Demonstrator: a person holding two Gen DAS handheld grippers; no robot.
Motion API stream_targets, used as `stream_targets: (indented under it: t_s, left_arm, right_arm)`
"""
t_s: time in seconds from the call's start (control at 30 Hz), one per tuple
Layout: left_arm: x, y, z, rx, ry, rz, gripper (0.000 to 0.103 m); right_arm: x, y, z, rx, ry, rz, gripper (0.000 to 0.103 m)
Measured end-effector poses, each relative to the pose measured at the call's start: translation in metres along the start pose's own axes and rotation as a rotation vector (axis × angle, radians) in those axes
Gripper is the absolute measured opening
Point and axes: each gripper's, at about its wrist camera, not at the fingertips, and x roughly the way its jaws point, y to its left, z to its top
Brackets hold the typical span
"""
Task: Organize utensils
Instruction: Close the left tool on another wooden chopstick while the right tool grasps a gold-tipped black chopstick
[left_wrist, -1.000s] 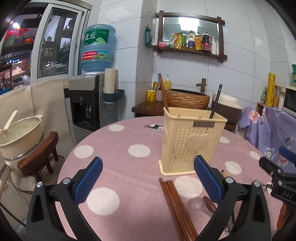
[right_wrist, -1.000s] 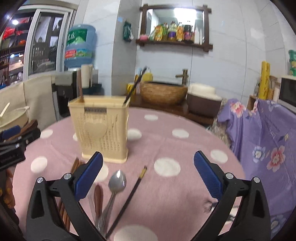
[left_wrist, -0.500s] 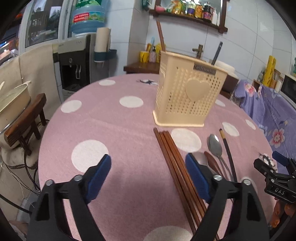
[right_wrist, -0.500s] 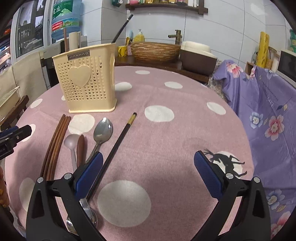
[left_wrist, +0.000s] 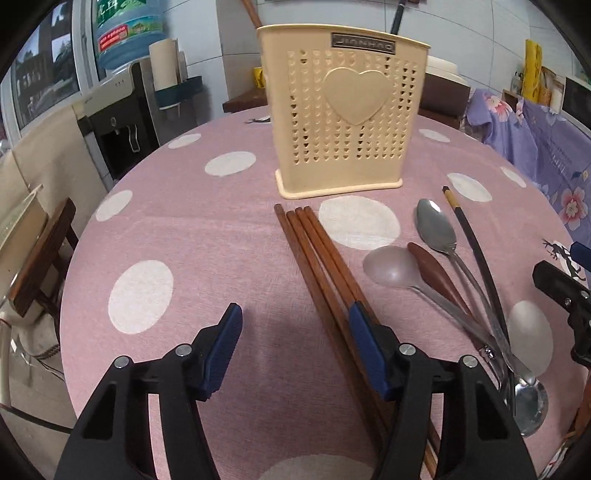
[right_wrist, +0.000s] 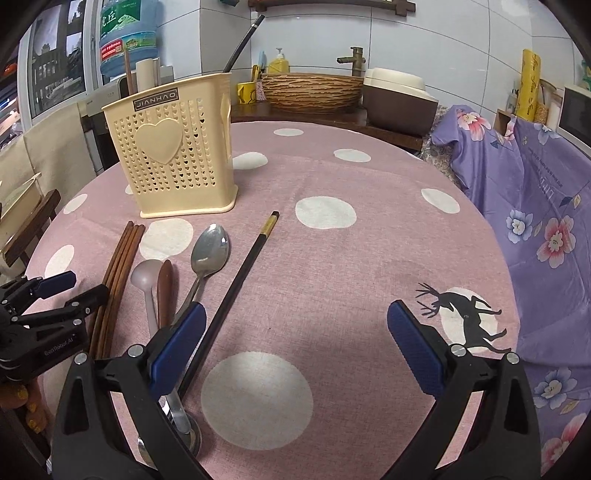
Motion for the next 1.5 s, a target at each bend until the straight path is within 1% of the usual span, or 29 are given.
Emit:
stream_targets:
  t_s: [0.1,0.17,0.2,0.27,0.3,0.37,0.43,0.5,0.57,0.67,0.77,0.83,0.9,1.0,1.1,1.2,1.27,1.33,1.37,1.43,1.5]
  left_arm:
    - [-0.001,0.015,-0.002,0.004,0.008,0.045,0.062]
    - [-0.001,0.028,-0.001,-0.026,0.022,0.066,0.062]
    - [-0.004,0.037,0.001,-0.06,0.023,0.061,0.061]
    - [-0.01,0.049,0.003,-0.118,0.009,0.011,0.061]
    - [-0.012,0.053,0.005,-0.133,0.006,0.002,0.061]
    - [-0.012,0.056,0.01,-0.128,-0.005,0.022,0.062]
    - [-0.007,0.059,0.012,-0.137,0.005,0.026,0.061]
    - [-0.001,0.065,0.014,-0.161,0.019,0.021,0.059]
    - [0.003,0.066,0.014,-0.167,0.029,0.017,0.058]
    - [0.011,0.063,0.013,-0.156,0.053,0.029,0.053]
    - [0.011,0.066,0.01,-0.166,0.046,0.03,0.051]
    - [0.01,0.069,0.009,-0.176,0.048,0.035,0.049]
    - [0.009,0.075,0.006,-0.205,0.05,0.029,0.048]
    - [0.01,0.075,0.005,-0.194,0.05,0.026,0.048]
    - [0.01,0.075,0.008,-0.213,0.055,0.008,0.048]
    - [0.015,0.069,0.014,-0.183,0.058,0.016,0.048]
    - [0.02,0.068,0.017,-0.169,0.063,0.029,0.046]
    - [0.024,0.068,0.022,-0.163,0.066,0.032,0.042]
    - [0.025,0.068,0.024,-0.163,0.068,0.028,0.04]
    - [0.028,0.069,0.028,-0.162,0.067,0.027,0.036]
    - [0.032,0.071,0.031,-0.165,0.068,0.032,0.032]
  right_arm:
    - [0.006,0.001,0.002,-0.018,0.019,-0.02,0.097]
    - [0.01,0.001,0.004,-0.024,0.028,-0.024,0.097]
    - [0.011,0.001,0.006,-0.023,0.031,-0.026,0.097]
    - [0.012,0.0,0.008,-0.016,0.035,-0.024,0.097]
    - [0.014,-0.001,0.01,-0.012,0.042,-0.019,0.096]
    - [0.02,-0.002,0.012,-0.001,0.067,-0.001,0.09]
    - [0.026,-0.003,0.013,0.01,0.091,0.007,0.082]
    - [0.03,-0.003,0.014,0.02,0.108,0.008,0.08]
    - [0.031,-0.003,0.013,0.026,0.111,0.012,0.08]
    - [0.032,-0.002,0.013,0.023,0.112,0.009,0.08]
    - [0.032,0.0,0.012,0.018,0.115,0.011,0.08]
    - [0.033,0.0,0.012,0.012,0.116,0.005,0.08]
    - [0.033,0.0,0.013,0.013,0.116,0.004,0.08]
    - [0.035,0.002,0.015,0.008,0.115,-0.002,0.08]
    - [0.035,0.006,0.018,0.006,0.116,0.009,0.079]
    - [0.039,0.007,0.025,0.017,0.119,0.015,0.073]
    - [0.046,0.007,0.031,0.036,0.137,0.018,0.065]
    - [0.056,0.006,0.037,0.072,0.173,0.048,0.058]
    - [0.061,0.007,0.039,0.085,0.189,0.06,0.056]
    - [0.069,0.012,0.044,0.089,0.198,0.051,0.05]
    - [0.075,0.018,0.049,0.077,0.201,0.034,0.047]
